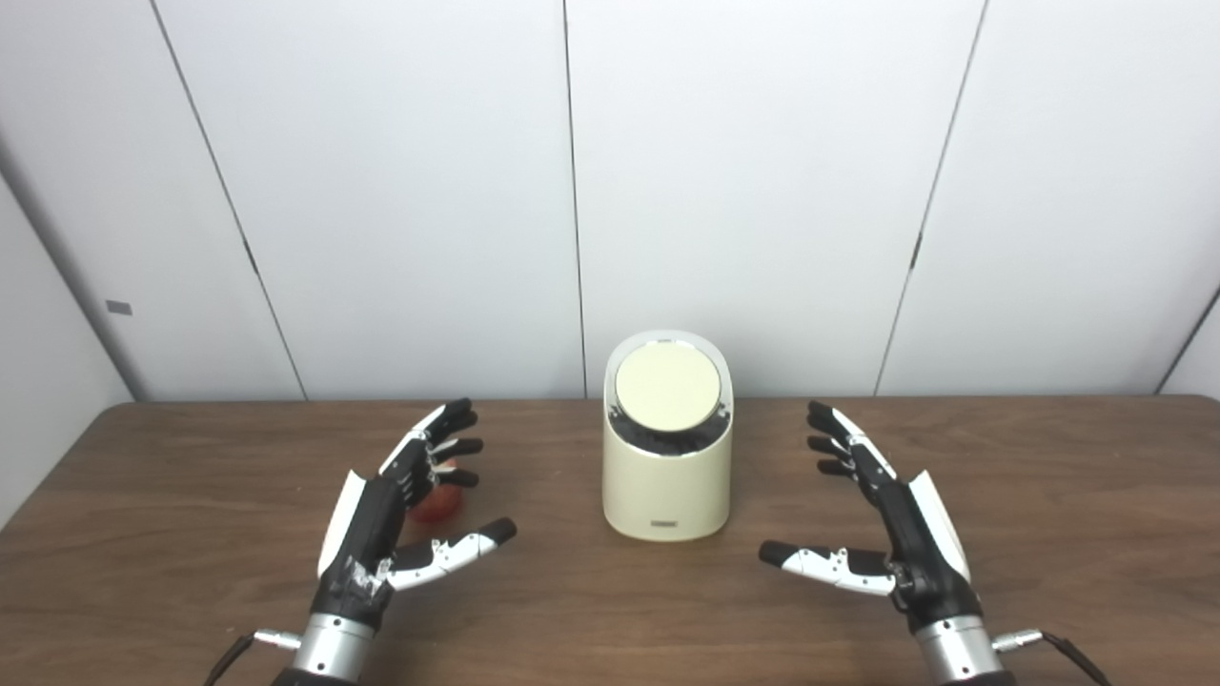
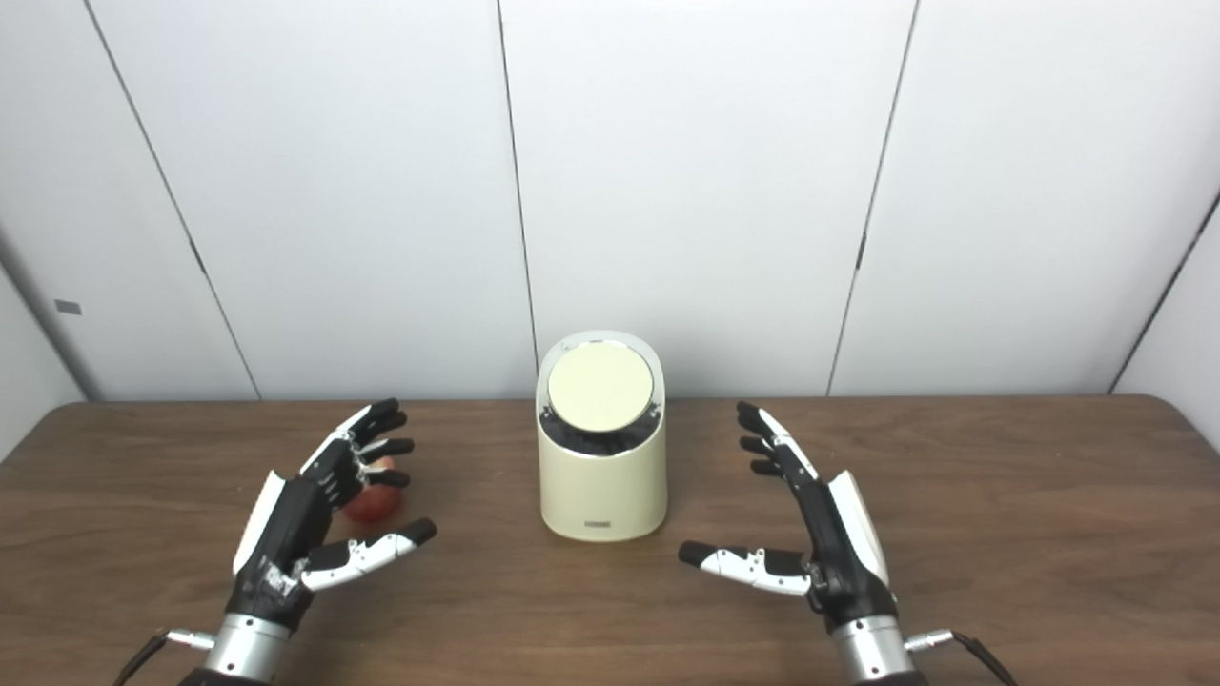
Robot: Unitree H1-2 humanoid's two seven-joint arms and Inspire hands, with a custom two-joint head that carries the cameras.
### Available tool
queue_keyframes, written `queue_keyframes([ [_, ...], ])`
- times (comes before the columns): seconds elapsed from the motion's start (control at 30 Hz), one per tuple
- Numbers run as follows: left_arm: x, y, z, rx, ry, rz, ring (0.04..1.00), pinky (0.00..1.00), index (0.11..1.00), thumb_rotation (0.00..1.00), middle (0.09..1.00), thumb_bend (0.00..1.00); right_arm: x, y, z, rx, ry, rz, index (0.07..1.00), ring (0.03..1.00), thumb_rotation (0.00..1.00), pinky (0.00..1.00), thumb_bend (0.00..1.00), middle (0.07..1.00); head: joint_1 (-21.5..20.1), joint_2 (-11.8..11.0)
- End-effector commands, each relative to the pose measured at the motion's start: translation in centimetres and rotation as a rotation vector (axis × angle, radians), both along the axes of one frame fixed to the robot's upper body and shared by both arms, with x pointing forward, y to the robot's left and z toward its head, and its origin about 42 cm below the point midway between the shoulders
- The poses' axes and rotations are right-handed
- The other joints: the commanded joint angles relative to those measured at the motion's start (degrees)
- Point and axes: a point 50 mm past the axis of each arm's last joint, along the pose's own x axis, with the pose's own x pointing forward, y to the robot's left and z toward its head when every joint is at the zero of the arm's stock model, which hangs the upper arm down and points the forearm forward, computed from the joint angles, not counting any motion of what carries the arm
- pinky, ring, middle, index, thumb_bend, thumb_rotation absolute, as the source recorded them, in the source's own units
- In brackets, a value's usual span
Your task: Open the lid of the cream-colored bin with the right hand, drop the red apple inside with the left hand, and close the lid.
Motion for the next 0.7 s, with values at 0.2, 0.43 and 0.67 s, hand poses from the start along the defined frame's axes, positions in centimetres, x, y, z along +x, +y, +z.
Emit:
queue_keyframes([
  [0.2, 0.8, 0.1, 2.0, -0.005, -0.092, -0.018, 0.795, 0.65, 0.901, 0.09, 0.871, 0.73, 0.6, 0.3, 2.3, 0.011, -0.092, 0.000, 0.886, 0.834, 0.37, 0.76, 0.84, 0.886, 0.0, 0.0],
  [0.43, 0.7, 0.0, 2.0, 0.001, -0.094, -0.015, 0.795, 0.65, 0.905, 0.11, 0.870, 0.73, 0.6, 0.3, 2.2, 0.016, -0.096, 0.004, 0.885, 0.833, 0.35, 0.77, 0.84, 0.885, 0.1, -0.1],
  [0.67, 0.7, -0.2, 1.9, -0.007, -0.085, -0.029, 0.794, 0.66, 0.908, 0.08, 0.874, 0.72, 0.9, 1.3, 2.7, 0.029, -0.089, -0.009, 0.894, 0.838, 0.41, 0.78, 0.84, 0.895, 0.8, -0.5],
])
